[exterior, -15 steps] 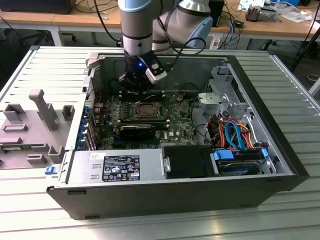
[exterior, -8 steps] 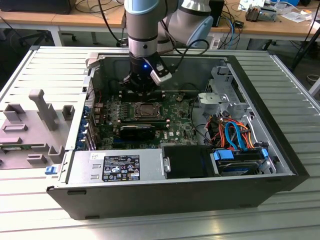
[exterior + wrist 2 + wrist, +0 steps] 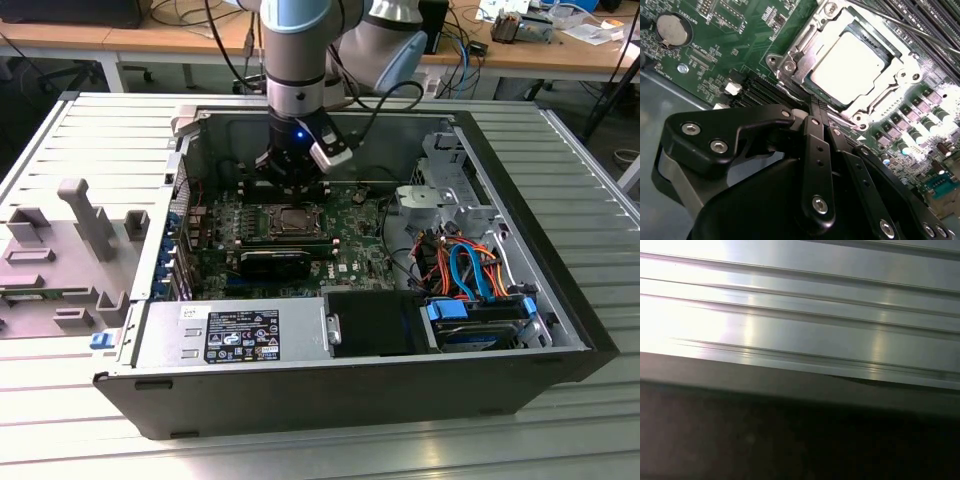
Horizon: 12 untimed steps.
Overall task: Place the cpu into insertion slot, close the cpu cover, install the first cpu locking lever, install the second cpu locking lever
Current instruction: 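Install the first cpu locking lever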
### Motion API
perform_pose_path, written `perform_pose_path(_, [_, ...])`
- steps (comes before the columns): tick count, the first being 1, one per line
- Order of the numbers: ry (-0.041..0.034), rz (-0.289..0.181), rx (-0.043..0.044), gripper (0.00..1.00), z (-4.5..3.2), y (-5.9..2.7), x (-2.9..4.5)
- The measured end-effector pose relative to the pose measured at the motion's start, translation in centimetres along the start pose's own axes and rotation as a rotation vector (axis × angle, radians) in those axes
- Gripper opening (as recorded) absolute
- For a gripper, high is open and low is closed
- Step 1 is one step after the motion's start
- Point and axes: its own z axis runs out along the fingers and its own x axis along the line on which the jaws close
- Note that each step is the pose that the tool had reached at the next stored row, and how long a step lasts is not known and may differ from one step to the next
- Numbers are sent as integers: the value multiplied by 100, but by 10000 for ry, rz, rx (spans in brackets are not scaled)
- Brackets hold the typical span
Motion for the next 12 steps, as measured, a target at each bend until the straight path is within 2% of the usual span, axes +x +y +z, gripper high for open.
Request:
perform_pose_path(5, [25, -1, -1, 11, 8, -11, -84])
perform_pose_path(12, [26, -1, -1, 11, 15, -67, -83])
